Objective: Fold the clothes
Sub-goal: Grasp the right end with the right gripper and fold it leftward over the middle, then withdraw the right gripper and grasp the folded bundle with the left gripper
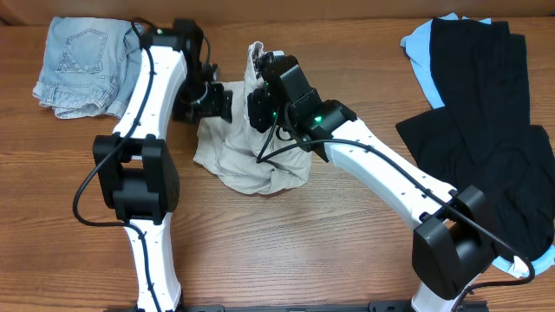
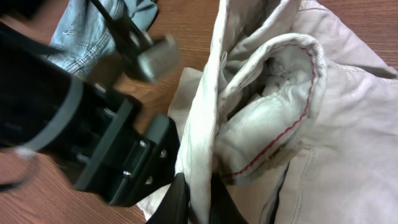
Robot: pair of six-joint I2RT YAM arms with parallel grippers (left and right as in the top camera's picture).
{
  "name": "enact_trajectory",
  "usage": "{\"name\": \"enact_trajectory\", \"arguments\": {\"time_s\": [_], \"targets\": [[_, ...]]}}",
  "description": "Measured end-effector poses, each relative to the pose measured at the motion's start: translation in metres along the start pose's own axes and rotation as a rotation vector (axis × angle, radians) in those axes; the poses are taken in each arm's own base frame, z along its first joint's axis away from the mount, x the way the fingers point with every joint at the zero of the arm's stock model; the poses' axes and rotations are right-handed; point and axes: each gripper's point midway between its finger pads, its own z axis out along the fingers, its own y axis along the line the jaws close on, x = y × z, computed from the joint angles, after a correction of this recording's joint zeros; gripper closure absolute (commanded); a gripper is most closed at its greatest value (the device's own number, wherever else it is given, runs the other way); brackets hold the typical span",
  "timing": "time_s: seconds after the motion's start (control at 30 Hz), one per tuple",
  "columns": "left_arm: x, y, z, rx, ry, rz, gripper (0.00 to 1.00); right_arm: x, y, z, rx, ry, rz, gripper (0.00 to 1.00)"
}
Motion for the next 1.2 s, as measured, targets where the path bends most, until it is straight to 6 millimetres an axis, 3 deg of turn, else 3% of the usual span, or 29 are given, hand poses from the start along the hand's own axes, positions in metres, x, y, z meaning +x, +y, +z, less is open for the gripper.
{"name": "enact_trajectory", "arguments": {"time_s": [0.23, 0.3, 0.4, 0.43, 0.47, 0.5, 0.6, 0.67, 0.77, 0.83, 0.93, 1.0, 1.03, 1.1, 1.13, 1.2], "targets": [[-0.028, 0.011, -0.074, -0.056, -0.186, -0.067, 0.00, 0.001, 0.004, 0.000, -0.017, 0.005, 0.001, 0.96], [-0.038, 0.023, -0.099, -0.049, -0.263, -0.106, 0.00, 0.003, 0.006, 0.002, -0.029, 0.011, 0.001, 0.96], [-0.044, 0.047, -0.119, -0.046, -0.324, -0.166, 0.00, 0.011, 0.015, 0.014, -0.071, 0.030, -0.007, 0.96], [-0.044, 0.054, -0.121, -0.048, -0.328, -0.182, 0.00, 0.016, 0.020, 0.020, -0.090, 0.044, -0.011, 0.87], [-0.043, 0.062, -0.122, -0.050, -0.330, -0.197, 0.00, 0.021, 0.022, 0.025, -0.101, 0.056, -0.016, 0.68], [-0.043, 0.067, -0.123, -0.052, -0.331, -0.208, 0.00, 0.030, 0.030, 0.035, -0.137, 0.077, -0.028, 0.00], [-0.044, 0.069, -0.123, -0.052, -0.338, -0.208, 0.00, 0.070, 0.055, 0.054, -0.237, 0.181, -0.095, 0.00], [-0.045, 0.066, -0.122, -0.051, -0.334, -0.200, 0.00, 0.090, 0.068, 0.055, -0.275, 0.236, -0.130, 0.00], [-0.042, 0.064, -0.119, -0.053, -0.316, -0.187, 0.00, 0.103, 0.085, 0.049, -0.331, 0.271, -0.166, 0.00], [-0.036, 0.063, -0.117, -0.054, -0.293, -0.182, 0.00, 0.100, 0.082, 0.041, -0.331, 0.283, -0.162, 0.00], [-0.022, 0.060, -0.108, -0.045, -0.221, -0.150, 0.00, 0.061, 0.042, 0.011, -0.281, 0.256, -0.087, 0.00], [-0.011, 0.059, -0.095, -0.034, -0.154, -0.122, 0.00, 0.021, -0.008, -0.018, -0.206, 0.200, 0.003, 0.00], [-0.008, 0.058, -0.092, -0.032, -0.139, -0.118, 0.00, 0.014, -0.018, -0.023, -0.191, 0.188, 0.022, 0.00], [-0.001, 0.058, -0.074, -0.024, -0.078, -0.104, 0.00, -0.007, -0.066, -0.045, -0.114, 0.161, 0.107, 0.00], [0.002, 0.058, -0.064, -0.019, -0.050, -0.101, 0.00, -0.011, -0.091, -0.054, -0.074, 0.161, 0.152, 0.00], [0.009, 0.056, -0.043, -0.002, 0.002, -0.099, 0.00, -0.010, -0.122, -0.063, -0.020, 0.178, 0.216, 0.00]]}}
